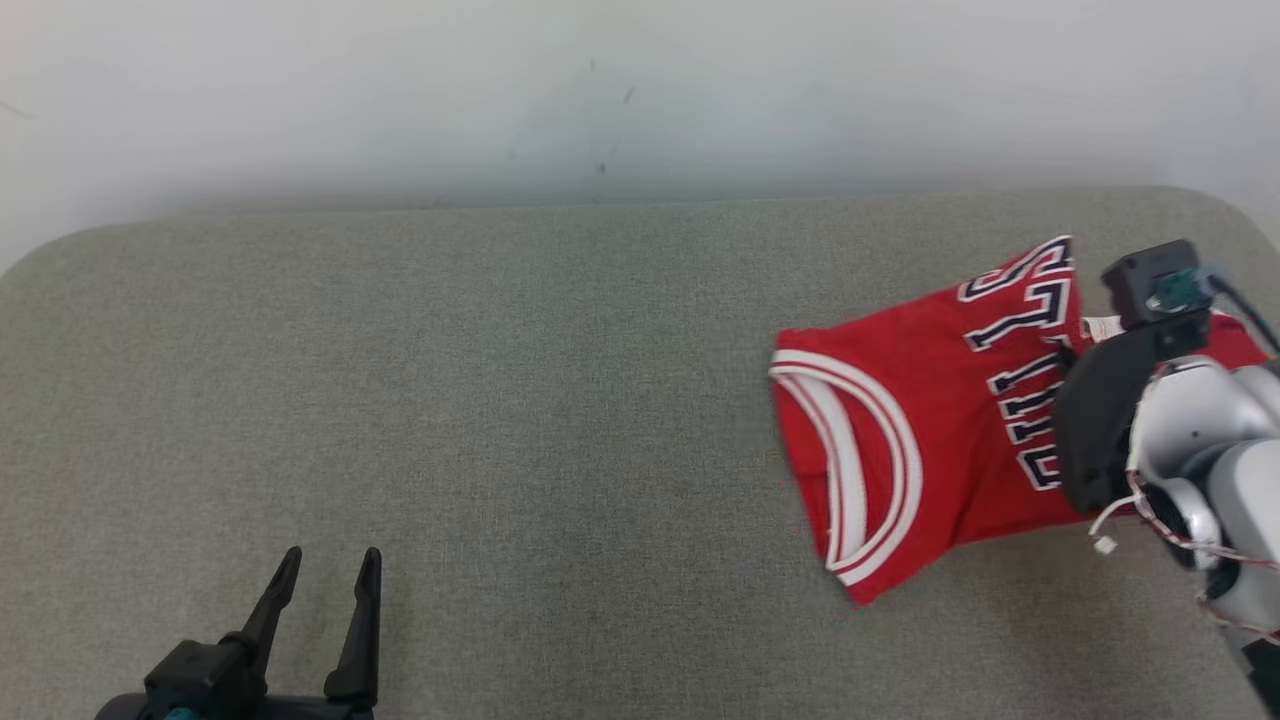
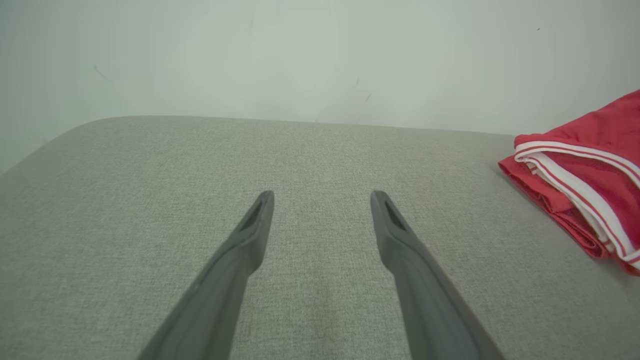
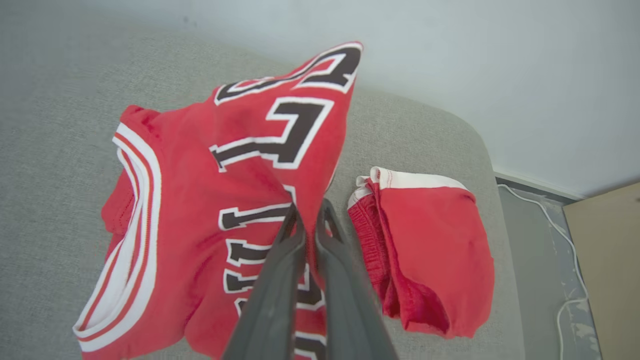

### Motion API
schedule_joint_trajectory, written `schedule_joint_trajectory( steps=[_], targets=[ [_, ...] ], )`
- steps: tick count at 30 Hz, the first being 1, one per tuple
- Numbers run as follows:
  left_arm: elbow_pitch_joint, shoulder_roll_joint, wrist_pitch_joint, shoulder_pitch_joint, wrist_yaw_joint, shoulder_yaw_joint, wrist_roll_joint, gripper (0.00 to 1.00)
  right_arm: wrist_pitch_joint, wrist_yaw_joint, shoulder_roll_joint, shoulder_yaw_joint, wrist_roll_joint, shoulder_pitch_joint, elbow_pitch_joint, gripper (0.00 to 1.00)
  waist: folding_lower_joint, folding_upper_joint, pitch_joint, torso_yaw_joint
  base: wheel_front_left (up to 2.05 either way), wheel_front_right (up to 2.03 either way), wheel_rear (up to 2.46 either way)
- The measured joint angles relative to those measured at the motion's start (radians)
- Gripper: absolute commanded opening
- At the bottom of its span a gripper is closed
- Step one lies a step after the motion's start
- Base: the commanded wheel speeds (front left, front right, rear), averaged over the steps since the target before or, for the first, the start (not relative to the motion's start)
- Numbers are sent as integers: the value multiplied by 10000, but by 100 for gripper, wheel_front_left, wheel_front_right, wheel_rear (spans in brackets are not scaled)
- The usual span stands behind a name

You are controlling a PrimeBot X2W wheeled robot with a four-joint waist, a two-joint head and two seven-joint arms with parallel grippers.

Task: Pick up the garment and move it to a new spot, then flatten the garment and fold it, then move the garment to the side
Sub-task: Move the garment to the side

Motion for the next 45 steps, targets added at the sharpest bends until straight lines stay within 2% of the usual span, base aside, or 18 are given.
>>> schedule_joint_trajectory(
  steps=[10, 16, 20, 30, 42, 45],
  targets=[
    [-6, 111, 58, -14, -82, -44, 0, 100, 1329, -8, -696, -665, 12, -83, -276, 0, 0, 0, 27, 1, 0, 0, 0],
    [-21, 157, 61, -13, -86, -56, 0, 100, 1910, -8, -798, -882, -79, -210, -817, 0, 0, 0, 58, 31, 0, 0, 0],
    [-29, 155, 75, -13, -88, -109, 0, 100, 2236, -10, -1101, -1108, -113, -421, -1028, 0, 0, 0, 86, 67, 0, 0, 0],
    [-155, 207, 105, -12, -159, -127, 0, 100, 2830, -10, -1221, -1484, -435, -362, -1455, 0, 0, 0, 210, 171, 0, 0, 0],
    [-474, 483, 196, -169, -163, 29, 0, 100, 3024, -10, -1532, -1797, -1546, -318, -1561, 0, 0, 0, 846, 199, 0, 0, 0],
    [-585, 535, 211, -228, -167, 36, 2, 100, 3024, -10, -1616, -1935, -2190, -307, -1469, 0, 1, 0, 1044, 188, 0, 0, 0]
  ],
)
